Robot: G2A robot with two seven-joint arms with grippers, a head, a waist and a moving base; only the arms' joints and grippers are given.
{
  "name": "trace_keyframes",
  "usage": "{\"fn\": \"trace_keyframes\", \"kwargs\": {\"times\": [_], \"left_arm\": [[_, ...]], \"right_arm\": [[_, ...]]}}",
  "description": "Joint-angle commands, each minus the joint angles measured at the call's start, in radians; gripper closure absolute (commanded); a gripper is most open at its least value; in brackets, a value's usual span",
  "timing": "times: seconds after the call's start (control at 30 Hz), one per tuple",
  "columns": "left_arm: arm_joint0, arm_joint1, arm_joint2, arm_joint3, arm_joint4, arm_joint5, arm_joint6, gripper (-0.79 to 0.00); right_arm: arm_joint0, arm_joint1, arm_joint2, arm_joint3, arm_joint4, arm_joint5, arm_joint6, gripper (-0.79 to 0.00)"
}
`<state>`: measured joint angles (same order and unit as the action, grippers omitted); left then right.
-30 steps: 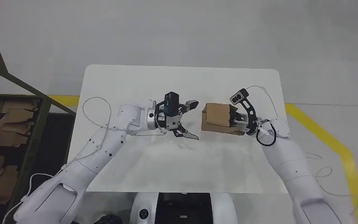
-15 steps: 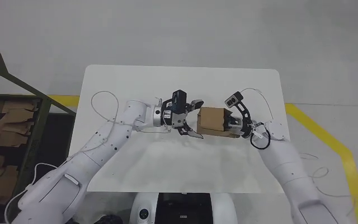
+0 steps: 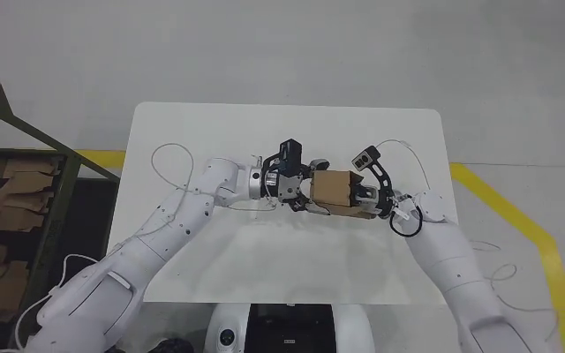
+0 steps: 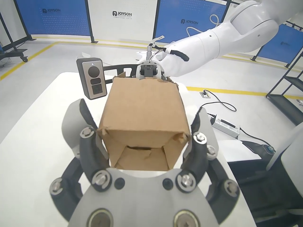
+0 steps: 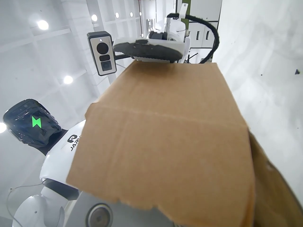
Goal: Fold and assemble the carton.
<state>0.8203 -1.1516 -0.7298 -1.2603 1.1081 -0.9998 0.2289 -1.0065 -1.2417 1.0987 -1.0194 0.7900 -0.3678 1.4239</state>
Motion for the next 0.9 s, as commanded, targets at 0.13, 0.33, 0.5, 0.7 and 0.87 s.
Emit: {"fn": "trace_keyframes", "kwargs": {"times": [0.13,0.33,0.5,0.7,0.87], "left_arm": [[0.007,-0.005,-0.009,0.009,-0.027,0.0,-0.023,-0.348],[0.012,-0.01,-0.017,0.016,-0.059,-0.007,-0.048,-0.332],[0.018,-0.011,-0.028,0.018,-0.077,-0.013,-0.064,-0.326],[0.031,-0.007,-0.051,0.014,-0.089,-0.013,-0.066,-0.305],[0.047,0.001,-0.074,-0.001,-0.081,-0.013,-0.063,-0.283]], "right_arm": [[-0.002,0.001,0.003,-0.007,-0.017,-0.003,-0.012,0.0],[-0.006,0.003,0.007,-0.013,-0.029,-0.004,-0.024,0.0],[-0.006,0.005,0.015,-0.01,-0.037,-0.006,-0.035,0.0],[-0.007,0.009,0.031,-0.004,-0.042,-0.007,-0.044,0.0],[-0.007,0.014,0.048,0.003,-0.051,-0.009,-0.058,0.0]]}}
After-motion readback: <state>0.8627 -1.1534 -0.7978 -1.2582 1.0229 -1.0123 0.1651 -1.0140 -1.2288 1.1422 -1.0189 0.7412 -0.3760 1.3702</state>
